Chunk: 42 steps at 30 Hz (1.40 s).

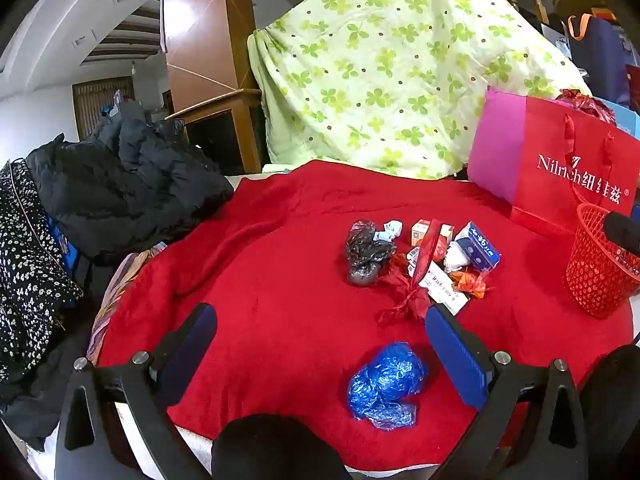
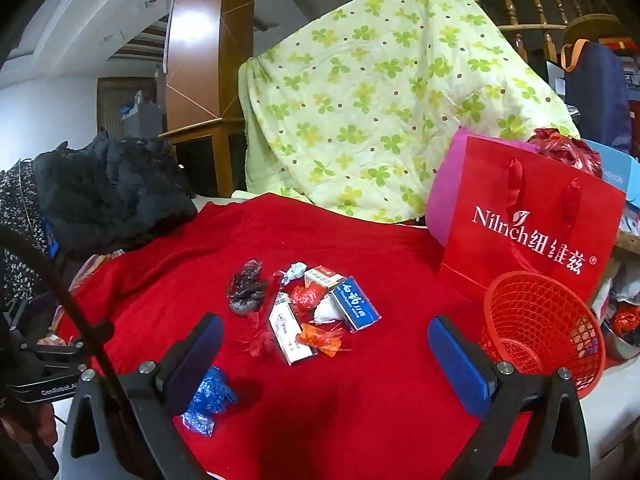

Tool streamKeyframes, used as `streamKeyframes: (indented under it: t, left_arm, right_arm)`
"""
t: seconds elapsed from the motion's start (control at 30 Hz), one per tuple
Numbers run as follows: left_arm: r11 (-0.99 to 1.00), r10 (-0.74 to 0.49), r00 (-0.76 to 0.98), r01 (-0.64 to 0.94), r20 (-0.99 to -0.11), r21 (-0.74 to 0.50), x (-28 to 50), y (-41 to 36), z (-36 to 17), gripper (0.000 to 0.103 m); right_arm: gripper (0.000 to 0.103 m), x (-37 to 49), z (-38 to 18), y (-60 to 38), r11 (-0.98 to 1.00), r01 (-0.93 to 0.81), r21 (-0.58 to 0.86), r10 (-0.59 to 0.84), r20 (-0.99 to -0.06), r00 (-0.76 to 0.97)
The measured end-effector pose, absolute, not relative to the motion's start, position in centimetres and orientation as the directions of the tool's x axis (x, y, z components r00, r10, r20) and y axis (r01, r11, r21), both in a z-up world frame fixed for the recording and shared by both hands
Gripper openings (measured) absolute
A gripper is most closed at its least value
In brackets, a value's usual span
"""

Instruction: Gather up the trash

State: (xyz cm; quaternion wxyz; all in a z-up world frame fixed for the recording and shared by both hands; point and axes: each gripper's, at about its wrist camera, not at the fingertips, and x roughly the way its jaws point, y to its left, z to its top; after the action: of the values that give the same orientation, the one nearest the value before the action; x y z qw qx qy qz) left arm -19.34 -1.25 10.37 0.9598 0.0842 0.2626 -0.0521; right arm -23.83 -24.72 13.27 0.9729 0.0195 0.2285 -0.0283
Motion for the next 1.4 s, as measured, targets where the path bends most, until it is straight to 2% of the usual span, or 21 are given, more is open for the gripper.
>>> streamKeyframes:
  t: [0.67,0.77,0.9,1.17,1.27,1.3,1.33,1.4]
  left_arm:
    - [0.979,-0.056,0.845,0.151,-0.531,0.137,-19.5,-1.2,10.0,0.103]
    - [0.979,-0.055,0.846,0.15,-0.53,0.138,-19.6,-1.3,9.9,0.103]
    - [0.979,-0.055,0.843,0.15,-0.535,0.137,-19.5,-1.3,9.8,0.103]
    - [0.98,-0.056,0.837,0.151,-0.545,0.132,-19.3,-1.1,9.3,0.103]
    - [0.98,-0.059,0.832,0.154,-0.552,0.128,-19.1,-1.0,9.2,0.103]
    - [0.979,-0.06,0.829,0.157,-0.556,0.128,-19.0,-1.0,9.0,0.103]
    - [0.979,-0.063,0.825,0.16,-0.562,0.125,-18.9,-0.9,8.8,0.103]
    - [0.98,-0.082,0.804,0.173,-0.59,0.1,-18.4,-0.8,8.1,0.103]
  right_arm:
    - [0.103,-23.9,13.1,-24.1,0.996,0.044,0.072,-0.007,-0.449,0.893]
    - [0.103,-23.9,13.0,-23.8,0.998,0.042,0.056,-0.014,-0.434,0.901]
    - [0.103,-23.8,12.9,-23.9,0.998,0.044,0.048,-0.017,-0.457,0.889]
    - [0.103,-23.1,11.8,-23.2,0.998,0.038,-0.047,-0.053,-0.413,0.909]
    - [0.103,-22.3,11.5,-23.4,0.993,0.03,-0.118,-0.084,-0.484,0.871]
    - [0.103,-22.3,11.5,-23.4,0.993,0.028,-0.117,-0.083,-0.496,0.865]
    - [0.103,-22.1,11.3,-23.8,0.994,0.018,-0.112,-0.077,-0.551,0.831]
    - [0.103,-21.7,11.1,-24.2,0.995,0.008,-0.097,-0.063,-0.577,0.814]
